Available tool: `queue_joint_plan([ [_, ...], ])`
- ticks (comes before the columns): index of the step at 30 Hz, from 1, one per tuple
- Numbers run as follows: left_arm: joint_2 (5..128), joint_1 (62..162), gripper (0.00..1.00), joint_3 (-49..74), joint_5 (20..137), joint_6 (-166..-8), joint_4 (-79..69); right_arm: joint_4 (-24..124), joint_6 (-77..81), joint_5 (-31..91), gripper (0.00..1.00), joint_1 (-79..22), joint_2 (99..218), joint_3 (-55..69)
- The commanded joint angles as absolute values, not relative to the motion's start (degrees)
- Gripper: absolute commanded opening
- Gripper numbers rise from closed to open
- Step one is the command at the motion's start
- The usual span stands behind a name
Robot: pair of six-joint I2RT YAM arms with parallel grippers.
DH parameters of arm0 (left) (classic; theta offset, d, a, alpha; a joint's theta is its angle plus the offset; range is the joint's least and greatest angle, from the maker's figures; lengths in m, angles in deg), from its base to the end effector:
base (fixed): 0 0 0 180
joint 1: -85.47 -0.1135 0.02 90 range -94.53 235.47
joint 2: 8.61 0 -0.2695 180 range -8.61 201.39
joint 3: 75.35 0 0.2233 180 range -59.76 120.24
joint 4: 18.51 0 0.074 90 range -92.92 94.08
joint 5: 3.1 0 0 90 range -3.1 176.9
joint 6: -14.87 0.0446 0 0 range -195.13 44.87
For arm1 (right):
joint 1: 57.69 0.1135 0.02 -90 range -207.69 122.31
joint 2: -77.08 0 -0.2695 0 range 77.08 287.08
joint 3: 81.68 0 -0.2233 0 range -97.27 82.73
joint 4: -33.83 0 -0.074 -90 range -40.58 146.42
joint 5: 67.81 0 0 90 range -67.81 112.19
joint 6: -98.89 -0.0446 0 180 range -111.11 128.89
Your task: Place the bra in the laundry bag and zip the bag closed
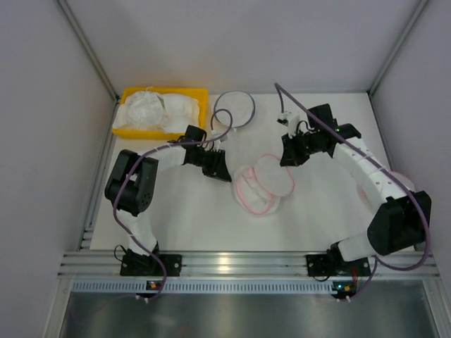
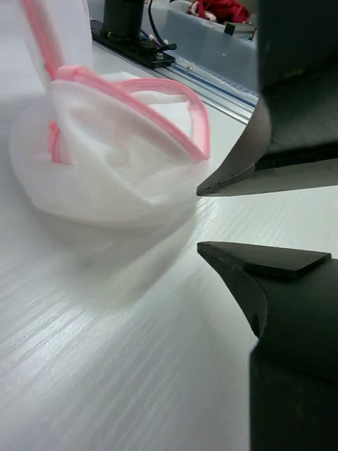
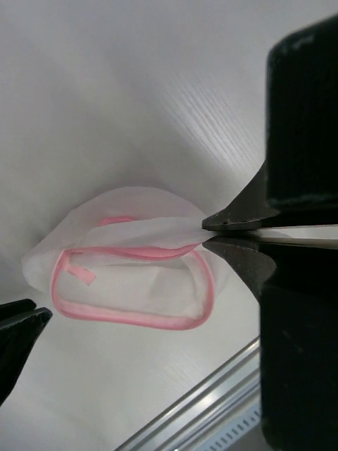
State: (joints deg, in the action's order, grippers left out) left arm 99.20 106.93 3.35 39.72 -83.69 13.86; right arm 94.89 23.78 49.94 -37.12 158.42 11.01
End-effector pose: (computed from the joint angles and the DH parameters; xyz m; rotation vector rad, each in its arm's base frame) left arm 0.3113 -0.1575 0.1698 0.5786 2.5502 -1.2673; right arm 0.2422 0.1131 0.3101 -0.9401 2.3070 0.6515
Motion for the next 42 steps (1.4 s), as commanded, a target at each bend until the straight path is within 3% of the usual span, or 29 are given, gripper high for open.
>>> queue_joint_plan([
  [1, 94.94, 105.95, 0.38, 6.16, 39.97, -79.87, 17.91, 98.9, 19.45, 58.74, 0.0, -45.7, 161.89, 10.57],
  [8, 85.71, 106.65, 0.47, 3.7, 39.96, -86.29, 17.82, 100.66, 15.48, 65.34, 0.0, -60.5, 163.13, 13.2],
  [16, 86.31, 115.62, 0.47, 3.69, 46.97, -90.95, 15.81, 99.78, 13.37, 66.93, 0.0, -61.21, 162.16, 17.96],
  [23, 88.6, 115.79, 0.47, 5.63, 55.69, -91.04, 15.71, 104.08, 17.58, 66.4, 0.0, -61.38, 161.46, 18.05],
  [42, 85.44, 115.8, 0.46, -0.08, 62.73, -86.57, 20.2, 111.73, 25.85, 69.91, 0.0, -61.3, 164.79, 16.99],
])
